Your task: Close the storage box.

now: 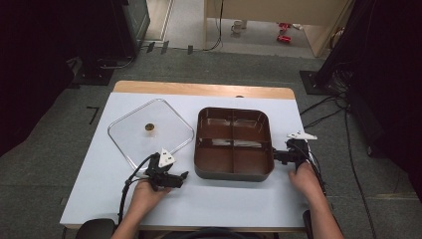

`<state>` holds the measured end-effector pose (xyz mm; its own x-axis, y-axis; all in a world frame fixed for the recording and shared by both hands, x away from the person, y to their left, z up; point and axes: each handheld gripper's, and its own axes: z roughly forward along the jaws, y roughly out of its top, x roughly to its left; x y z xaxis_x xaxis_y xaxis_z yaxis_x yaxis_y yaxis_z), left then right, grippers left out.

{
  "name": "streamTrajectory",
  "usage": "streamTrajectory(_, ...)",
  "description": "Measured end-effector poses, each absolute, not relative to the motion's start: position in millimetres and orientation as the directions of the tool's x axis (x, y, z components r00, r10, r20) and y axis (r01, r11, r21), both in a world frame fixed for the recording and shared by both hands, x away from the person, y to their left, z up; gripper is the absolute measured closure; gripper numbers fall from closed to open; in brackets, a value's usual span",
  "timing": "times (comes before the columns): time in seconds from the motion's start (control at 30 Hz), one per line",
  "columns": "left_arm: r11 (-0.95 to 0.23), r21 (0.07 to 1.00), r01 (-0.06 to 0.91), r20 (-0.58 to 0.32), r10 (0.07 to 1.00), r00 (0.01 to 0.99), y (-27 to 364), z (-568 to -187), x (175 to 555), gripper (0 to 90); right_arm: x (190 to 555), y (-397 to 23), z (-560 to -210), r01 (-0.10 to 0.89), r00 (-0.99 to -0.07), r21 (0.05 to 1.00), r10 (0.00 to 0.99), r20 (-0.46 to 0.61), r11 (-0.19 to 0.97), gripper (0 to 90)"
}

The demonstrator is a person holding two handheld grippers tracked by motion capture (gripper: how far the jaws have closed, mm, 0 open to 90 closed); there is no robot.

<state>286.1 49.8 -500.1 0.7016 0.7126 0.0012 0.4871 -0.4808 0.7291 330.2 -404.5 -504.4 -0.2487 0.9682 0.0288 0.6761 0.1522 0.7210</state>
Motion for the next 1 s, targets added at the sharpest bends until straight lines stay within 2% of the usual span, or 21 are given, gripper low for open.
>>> streamTrajectory(0.47,-0.478,0.725,0.495,0.000,0.720,0.694,48.6,-499.2,285.6,14.0,330.2,-404.5,-504.3,0.676,-0.249,0.721,0.968,0.029,0.152,10.6)
streamTrajectory(0.9,-0.501,0.679,0.536,-0.006,0.727,0.687,43.9,-492.6,287.2,15.4,330.2,-404.5,-504.3,0.676,-0.249,0.721,0.968,0.029,0.152,10.6)
streamTrajectory(1.0,-0.494,0.685,0.535,-0.016,0.725,0.688,45.3,-491.0,287.0,20.3,330.2,-404.5,-504.3,0.676,-0.249,0.721,0.968,0.029,0.152,10.6)
